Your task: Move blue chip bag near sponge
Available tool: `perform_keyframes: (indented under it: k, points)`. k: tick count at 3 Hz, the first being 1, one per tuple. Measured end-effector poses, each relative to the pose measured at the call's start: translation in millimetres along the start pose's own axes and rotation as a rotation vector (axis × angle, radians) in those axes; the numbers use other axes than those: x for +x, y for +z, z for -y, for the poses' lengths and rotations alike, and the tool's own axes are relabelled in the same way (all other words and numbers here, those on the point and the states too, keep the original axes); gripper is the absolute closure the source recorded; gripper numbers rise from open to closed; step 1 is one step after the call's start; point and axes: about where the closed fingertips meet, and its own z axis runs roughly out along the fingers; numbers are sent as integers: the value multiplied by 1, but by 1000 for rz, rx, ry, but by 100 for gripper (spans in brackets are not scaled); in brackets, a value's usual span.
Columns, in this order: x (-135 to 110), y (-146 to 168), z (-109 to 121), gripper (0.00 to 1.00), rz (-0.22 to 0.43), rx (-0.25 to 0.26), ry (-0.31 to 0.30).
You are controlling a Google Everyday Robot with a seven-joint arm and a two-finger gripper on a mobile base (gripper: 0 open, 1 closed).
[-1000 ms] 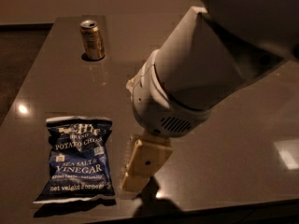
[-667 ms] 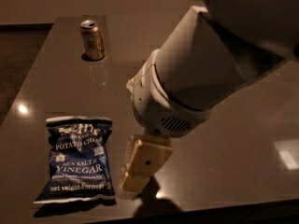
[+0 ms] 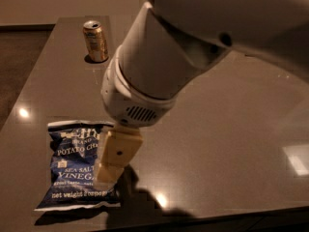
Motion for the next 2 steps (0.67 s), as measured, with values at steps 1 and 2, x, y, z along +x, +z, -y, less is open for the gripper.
perform_keyframes:
  k: [1,2]
  points:
    - [-13,38,10,0,-5,-50,-14]
    - [-14,66,17,0,-19,-85,-10]
